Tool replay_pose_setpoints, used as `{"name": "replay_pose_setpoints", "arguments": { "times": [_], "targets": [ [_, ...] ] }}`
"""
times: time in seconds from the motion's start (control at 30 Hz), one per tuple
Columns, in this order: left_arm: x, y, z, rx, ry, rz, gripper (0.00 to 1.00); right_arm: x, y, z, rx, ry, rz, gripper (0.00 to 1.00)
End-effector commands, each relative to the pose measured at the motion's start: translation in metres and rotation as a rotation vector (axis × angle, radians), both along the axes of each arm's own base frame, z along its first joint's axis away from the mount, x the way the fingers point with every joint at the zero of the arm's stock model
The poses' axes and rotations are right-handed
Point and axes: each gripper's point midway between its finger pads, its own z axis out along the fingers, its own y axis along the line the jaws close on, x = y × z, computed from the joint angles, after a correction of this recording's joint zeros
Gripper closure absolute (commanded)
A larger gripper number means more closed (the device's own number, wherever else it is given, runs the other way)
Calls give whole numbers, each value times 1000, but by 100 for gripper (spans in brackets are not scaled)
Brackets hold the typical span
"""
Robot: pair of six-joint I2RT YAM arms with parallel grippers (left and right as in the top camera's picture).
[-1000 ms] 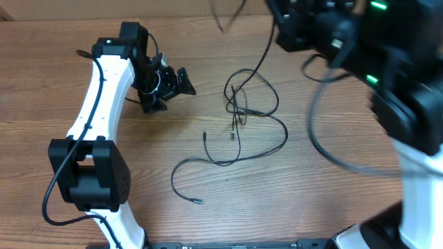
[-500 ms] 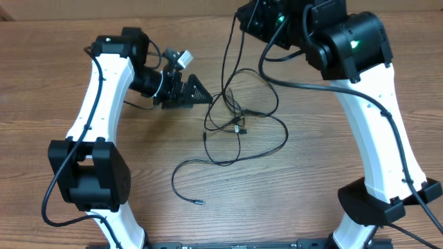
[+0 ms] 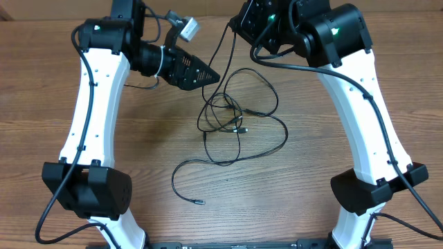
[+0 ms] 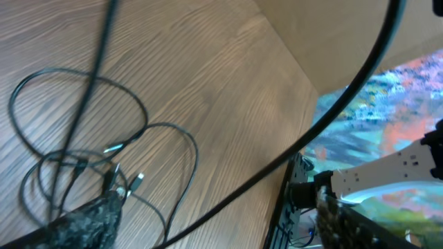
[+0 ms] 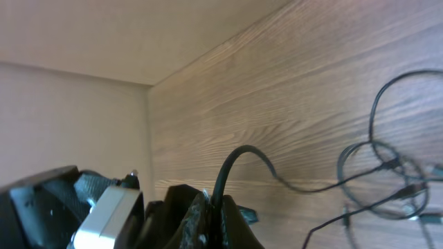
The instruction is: Untangle cables
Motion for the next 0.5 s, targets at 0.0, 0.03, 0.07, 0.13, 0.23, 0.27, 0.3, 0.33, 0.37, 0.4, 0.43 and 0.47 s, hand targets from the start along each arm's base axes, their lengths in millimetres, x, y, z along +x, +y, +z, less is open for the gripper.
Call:
{"name": "replay_pose_setpoints", "arguments": {
  "times": [0.0,0.03,0.07,0.13,0.23,0.27,0.3,0.33,0.37,0.4,0.43,0.47],
  "targets": [
    [-12,-20,22,-51,-47,-56,12,-4,3,9,88,59,-55,96],
    [-14,-25,23,-54,-56,-68,12,-5,4,9,97,61,-44,96],
    [-14,-30,24,-54,-72,-81,14,-6,6,10,101,65,-37,96],
    [-13,-37,26,-61,-97,-95,22,-9,8,10,110,75,-20,96],
    [-7,-42,30,-74,-83,-68,35,-10,8,8,107,86,-20,96],
    [-5,-43,31,-79,-73,-55,36,-10,7,7,102,88,-24,96],
    [-3,-43,32,-82,-65,-45,37,-8,3,4,89,88,-40,96],
    [-2,-42,33,-83,-67,-40,40,-6,-1,3,76,87,-59,96],
    [-1,-41,33,-84,-70,-36,43,-5,-5,0,63,89,-76,96],
    [0,-40,33,-85,-70,-32,46,-4,-7,0,59,91,-82,96],
    [1,-38,34,-86,-64,-25,48,-4,-8,-1,59,93,-83,96],
    [1,-38,34,-86,-61,-23,50,-4,-7,-1,59,94,-81,96]
  ]
}}
